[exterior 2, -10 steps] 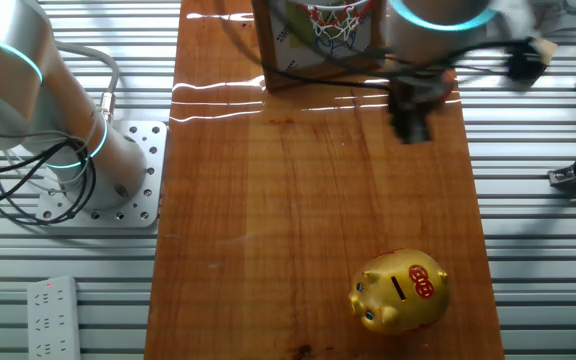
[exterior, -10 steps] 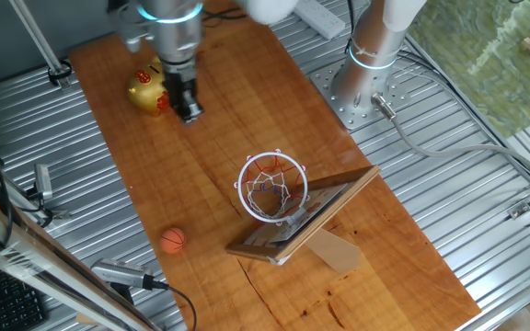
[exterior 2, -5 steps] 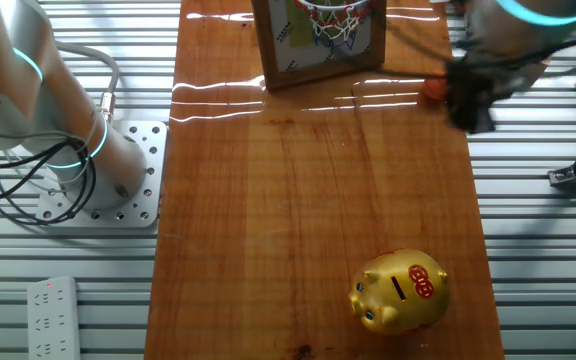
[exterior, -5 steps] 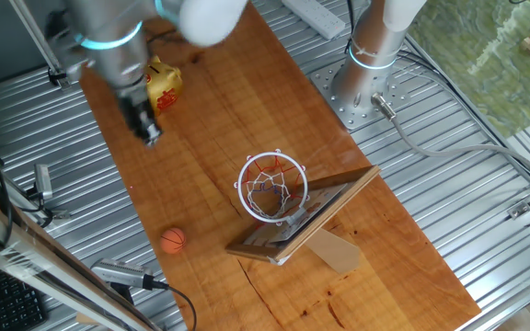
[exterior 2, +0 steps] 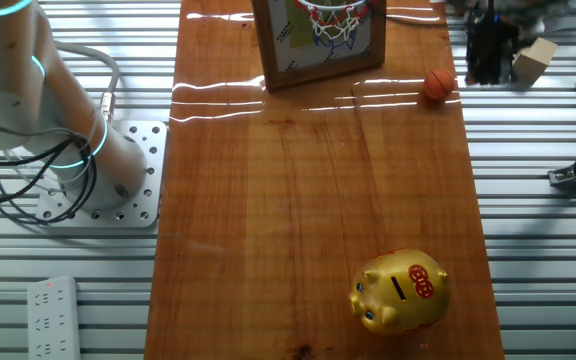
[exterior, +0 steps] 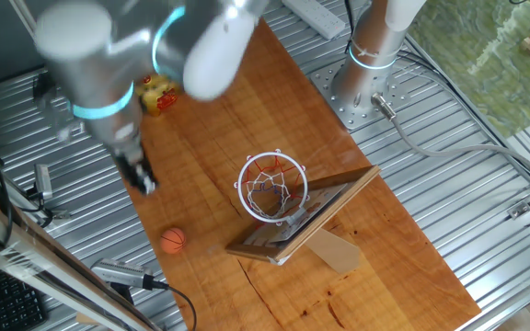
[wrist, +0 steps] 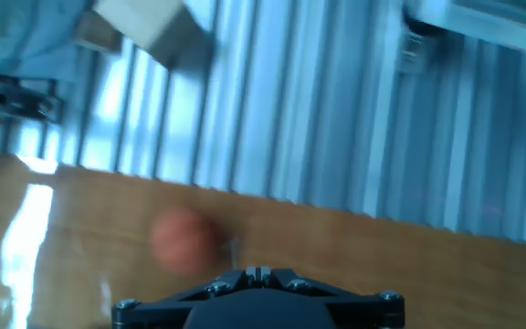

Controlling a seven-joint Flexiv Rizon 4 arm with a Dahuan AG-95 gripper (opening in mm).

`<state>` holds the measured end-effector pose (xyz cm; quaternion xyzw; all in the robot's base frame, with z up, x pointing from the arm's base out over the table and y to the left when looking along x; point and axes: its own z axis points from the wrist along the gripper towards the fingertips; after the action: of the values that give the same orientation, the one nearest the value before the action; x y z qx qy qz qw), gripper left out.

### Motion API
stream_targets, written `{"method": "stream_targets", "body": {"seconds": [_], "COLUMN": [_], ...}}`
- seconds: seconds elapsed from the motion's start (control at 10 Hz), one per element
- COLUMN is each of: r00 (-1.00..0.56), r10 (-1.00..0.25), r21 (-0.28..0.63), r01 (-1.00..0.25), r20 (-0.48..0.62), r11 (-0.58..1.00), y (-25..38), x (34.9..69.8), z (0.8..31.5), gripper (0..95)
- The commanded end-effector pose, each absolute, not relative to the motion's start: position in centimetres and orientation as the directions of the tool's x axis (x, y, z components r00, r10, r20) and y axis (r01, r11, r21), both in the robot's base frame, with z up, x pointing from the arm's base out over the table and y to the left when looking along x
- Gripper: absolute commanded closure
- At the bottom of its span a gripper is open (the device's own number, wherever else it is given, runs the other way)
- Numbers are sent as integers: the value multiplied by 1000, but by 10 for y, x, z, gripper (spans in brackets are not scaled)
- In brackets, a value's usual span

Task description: Grab a basketball, release it and shoot it into the basket

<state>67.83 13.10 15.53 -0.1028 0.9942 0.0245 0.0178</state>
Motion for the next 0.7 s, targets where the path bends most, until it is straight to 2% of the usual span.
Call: {"method": "stream_targets", "body": {"seconds": [0.1,0.4,0.7], "r00": [-948,-919,-905], "r10": [-313,-389,-421], "r21": [21,-11,-20], "r01": [-315,-389,-420], "r20": [-60,-63,-67], "r11": [949,921,907], "y": [223,241,240], "x": [702,684,679], "z": [117,98,93], "gripper": [950,950,950]}}
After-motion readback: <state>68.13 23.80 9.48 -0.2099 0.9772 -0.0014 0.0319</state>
